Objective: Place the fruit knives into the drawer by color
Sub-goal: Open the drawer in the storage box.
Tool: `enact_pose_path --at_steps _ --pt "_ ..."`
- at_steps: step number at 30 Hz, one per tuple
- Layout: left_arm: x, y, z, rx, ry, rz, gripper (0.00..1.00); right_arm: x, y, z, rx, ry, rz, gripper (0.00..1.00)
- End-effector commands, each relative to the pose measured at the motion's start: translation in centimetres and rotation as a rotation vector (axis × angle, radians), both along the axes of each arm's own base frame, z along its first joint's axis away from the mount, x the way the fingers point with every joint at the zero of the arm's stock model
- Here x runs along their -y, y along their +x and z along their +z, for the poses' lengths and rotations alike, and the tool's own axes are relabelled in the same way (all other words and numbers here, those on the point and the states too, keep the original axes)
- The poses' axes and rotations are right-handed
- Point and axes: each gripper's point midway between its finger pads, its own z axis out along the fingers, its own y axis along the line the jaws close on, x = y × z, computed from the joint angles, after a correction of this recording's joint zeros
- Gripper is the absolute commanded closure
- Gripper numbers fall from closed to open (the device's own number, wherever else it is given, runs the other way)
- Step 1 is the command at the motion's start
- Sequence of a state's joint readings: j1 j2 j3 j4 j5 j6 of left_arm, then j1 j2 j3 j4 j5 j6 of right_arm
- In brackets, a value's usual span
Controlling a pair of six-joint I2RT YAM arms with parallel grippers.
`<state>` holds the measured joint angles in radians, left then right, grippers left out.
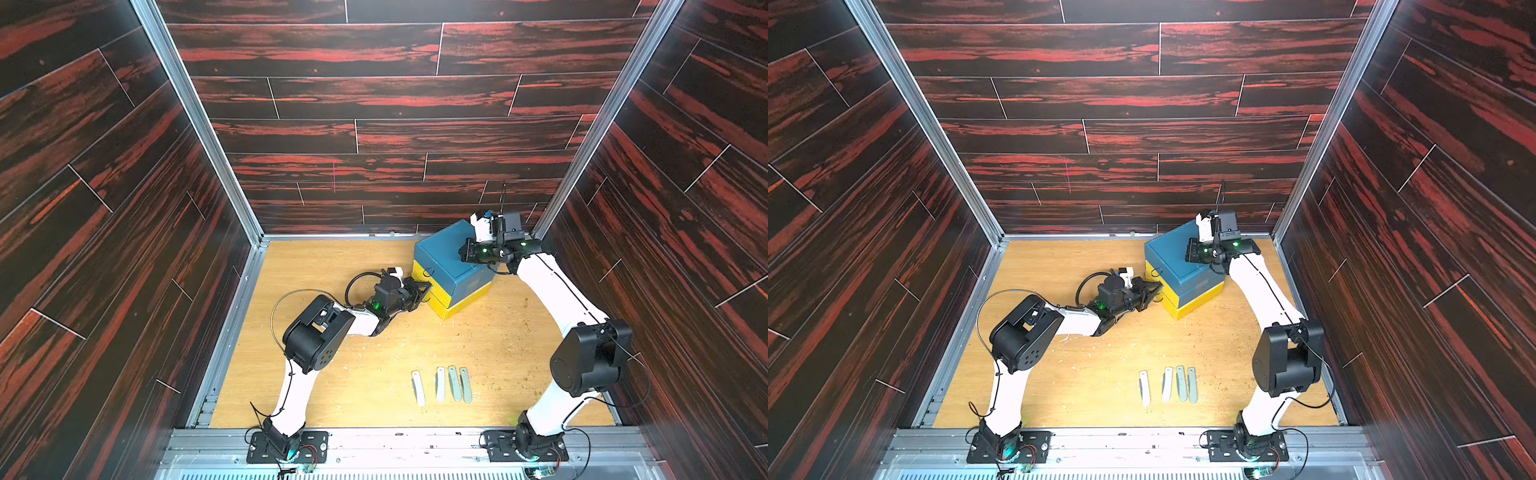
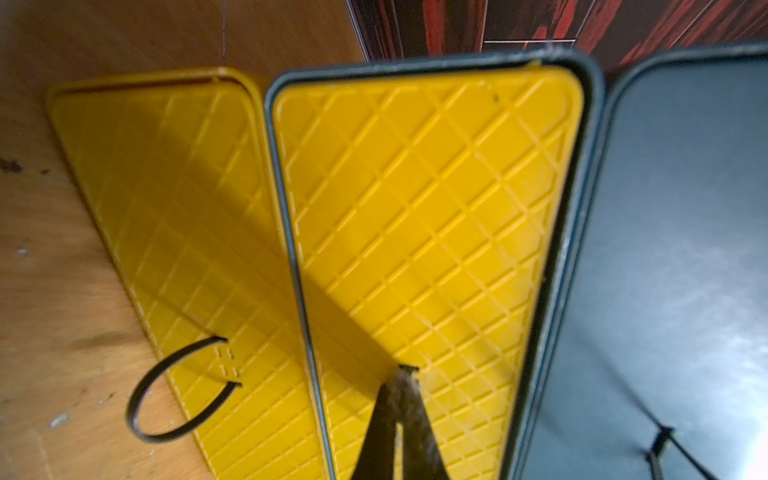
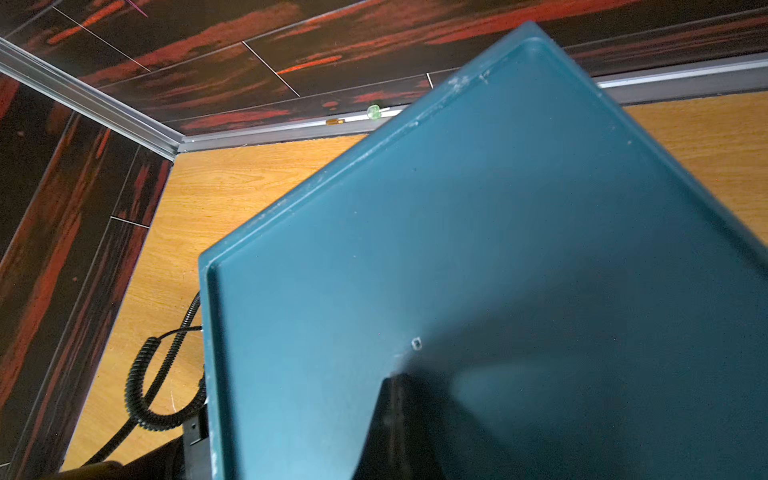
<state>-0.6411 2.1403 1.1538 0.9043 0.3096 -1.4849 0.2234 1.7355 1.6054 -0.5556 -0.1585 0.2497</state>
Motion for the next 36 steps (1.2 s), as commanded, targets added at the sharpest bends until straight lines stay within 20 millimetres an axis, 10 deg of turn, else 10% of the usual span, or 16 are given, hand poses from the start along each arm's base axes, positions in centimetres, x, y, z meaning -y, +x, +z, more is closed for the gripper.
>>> enact_pose_path --at_steps 1,16,36 --pt "0.3 -0.1 3.0 0.059 -0.017 -0.001 1.0 1.1 -4.2 -8.7 -0.325 -0.097 0.001 1.0" --pt "-1.6 -2.1 5.1 0.083 0.042 0.008 1.0 1.4 -4.1 -9.2 -0.341 -0.113 -0.013 1.0" --pt "-6.8 -6.3 1.2 -0.009 0.158 0.063 1.0 1.2 -4.3 -8.8 -0.333 -0.102 -0.008 1.0"
